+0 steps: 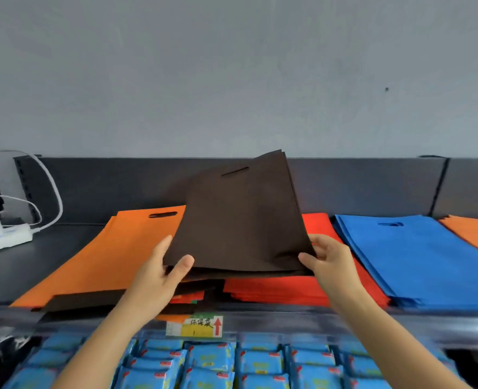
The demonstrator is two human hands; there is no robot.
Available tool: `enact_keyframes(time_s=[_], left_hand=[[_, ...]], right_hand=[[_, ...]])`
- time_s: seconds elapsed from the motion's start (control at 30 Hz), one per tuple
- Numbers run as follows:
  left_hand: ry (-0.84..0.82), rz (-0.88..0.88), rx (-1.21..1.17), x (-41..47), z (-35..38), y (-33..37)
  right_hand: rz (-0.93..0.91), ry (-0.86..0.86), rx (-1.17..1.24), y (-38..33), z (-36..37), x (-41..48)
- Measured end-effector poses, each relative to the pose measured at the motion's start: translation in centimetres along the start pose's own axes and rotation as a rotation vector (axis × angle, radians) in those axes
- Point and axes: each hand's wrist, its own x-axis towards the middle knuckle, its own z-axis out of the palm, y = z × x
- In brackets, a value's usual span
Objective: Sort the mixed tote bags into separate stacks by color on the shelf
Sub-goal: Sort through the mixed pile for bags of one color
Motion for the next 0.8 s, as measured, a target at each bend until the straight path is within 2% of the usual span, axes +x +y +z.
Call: enact_keyframes(time_s=[0.07,0.13,0.23,0.53,0.8], left_hand=[[-0.008,-0.098,-0.253,0.0,3.2,2.1],[0.002,-0.147,-0.358,-0.2,6.6,4.4],[-0.016,-0.105,-0.291,-1.0,12.3,7.8],[0.015,0.290,0.025,-6.6,29.1,19.8],[-0.076,0.396,0.103,-8.0,40.4,27.0]], right_hand=[[0.001,0.040,0.019,0.3,-3.8,-0.5],[0.000,0.077,0.026,0.6,-7.9,-1.1],[0.004,0.129,0.002,1.5,-14.9,-2.0],[-0.033,0.249,-0.161,4.5,-34.8,-3.9],[0.013,0.387,-0.253,7.3,-47.1,-3.9]])
